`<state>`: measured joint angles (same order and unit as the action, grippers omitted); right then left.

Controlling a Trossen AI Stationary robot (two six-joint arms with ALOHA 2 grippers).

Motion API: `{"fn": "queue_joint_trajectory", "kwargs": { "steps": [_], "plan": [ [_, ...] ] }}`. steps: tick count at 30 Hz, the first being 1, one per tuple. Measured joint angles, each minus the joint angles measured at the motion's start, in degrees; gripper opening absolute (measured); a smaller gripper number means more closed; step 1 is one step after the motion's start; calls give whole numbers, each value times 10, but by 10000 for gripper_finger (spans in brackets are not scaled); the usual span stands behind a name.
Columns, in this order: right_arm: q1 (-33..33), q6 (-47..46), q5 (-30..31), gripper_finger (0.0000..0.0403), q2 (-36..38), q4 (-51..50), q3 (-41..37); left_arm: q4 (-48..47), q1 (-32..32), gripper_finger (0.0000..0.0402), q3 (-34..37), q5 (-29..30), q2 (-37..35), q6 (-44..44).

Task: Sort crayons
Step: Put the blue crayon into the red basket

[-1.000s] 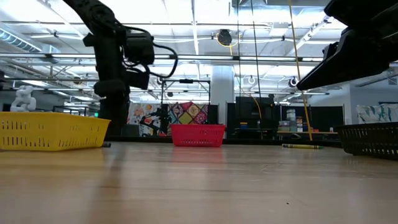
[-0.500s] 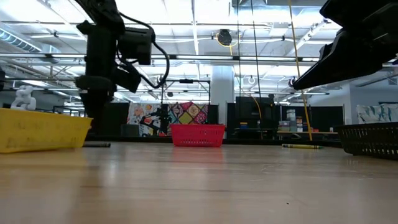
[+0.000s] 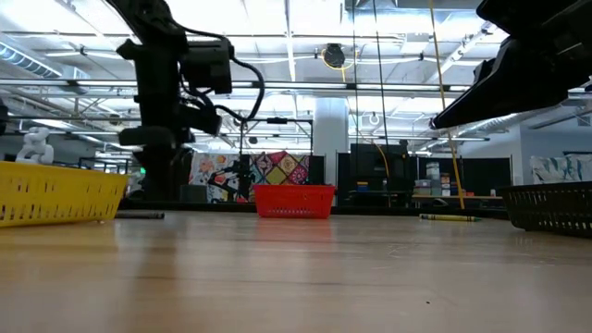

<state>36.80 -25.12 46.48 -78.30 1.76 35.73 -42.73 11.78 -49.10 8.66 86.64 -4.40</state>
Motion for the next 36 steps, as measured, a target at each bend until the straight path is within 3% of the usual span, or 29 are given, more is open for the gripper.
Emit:
{"fn": "queue_joint_trajectory", "kwargs": {
  "steps": [3,10,21,24,29,33,36],
  "plan": [
    [0,1,0,105,0,2,0,4,18,180,0,-36,8,-60],
    [0,2,0,105,0,2,0,-4,49,164,0,-54,49,-87],
    [1,3,-1,105,0,0,0,-3,68,52,-2,-65,86,-141],
    [8,-5,-3,105,19,-43,0,-8,73,14,-9,-63,81,-144],
    [23,-74,-1,105,80,-141,0,-49,72,6,-63,12,62,-146],
    [33,-94,1,105,119,-168,0,-93,58,4,-143,33,52,-146],
    [37,-81,4,105,133,-166,0,-73,42,3,-221,39,43,-158]
  ]
}}
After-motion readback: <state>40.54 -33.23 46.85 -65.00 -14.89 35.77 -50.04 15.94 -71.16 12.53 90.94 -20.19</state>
